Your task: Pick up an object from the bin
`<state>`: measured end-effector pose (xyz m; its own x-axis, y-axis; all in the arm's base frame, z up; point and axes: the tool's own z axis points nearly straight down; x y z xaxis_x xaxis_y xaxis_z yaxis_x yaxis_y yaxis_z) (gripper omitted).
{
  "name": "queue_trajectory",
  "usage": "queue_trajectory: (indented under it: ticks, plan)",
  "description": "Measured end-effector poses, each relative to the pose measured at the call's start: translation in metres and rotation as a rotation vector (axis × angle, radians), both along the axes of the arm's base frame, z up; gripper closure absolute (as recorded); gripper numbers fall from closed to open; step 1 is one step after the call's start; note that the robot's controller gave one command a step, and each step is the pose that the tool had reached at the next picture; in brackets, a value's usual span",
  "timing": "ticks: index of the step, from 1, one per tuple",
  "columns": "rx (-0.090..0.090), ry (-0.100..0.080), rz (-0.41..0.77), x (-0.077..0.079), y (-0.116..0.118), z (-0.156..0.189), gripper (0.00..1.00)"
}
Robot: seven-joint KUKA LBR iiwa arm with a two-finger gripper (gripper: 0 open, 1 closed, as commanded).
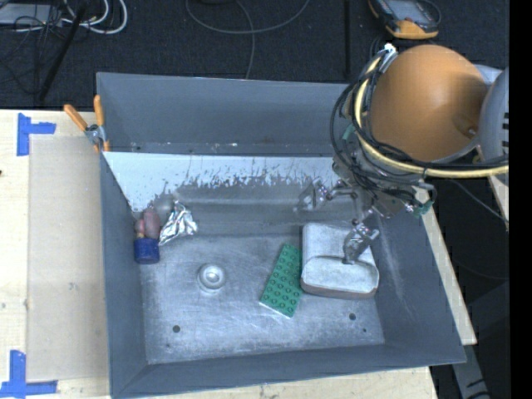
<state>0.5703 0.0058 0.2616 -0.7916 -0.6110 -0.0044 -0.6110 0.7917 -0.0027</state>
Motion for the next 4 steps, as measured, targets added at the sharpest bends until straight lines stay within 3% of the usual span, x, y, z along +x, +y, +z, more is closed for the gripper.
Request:
queue_trajectory:
  ticks: [1,2,3,4]
  plan:
    - [0.001,0.016,0.187,-0.069,0.084,-0.170,0.00]
    - [0.003,0.006,0.218,-0.045,0.061,-0.191,0.00]
    - [0.000,0.001,0.720,-0.037,0.003,-0.190,0.00]
    - [-0.003,0.006,0.717,-0.036,0.000,-0.189,1.00]
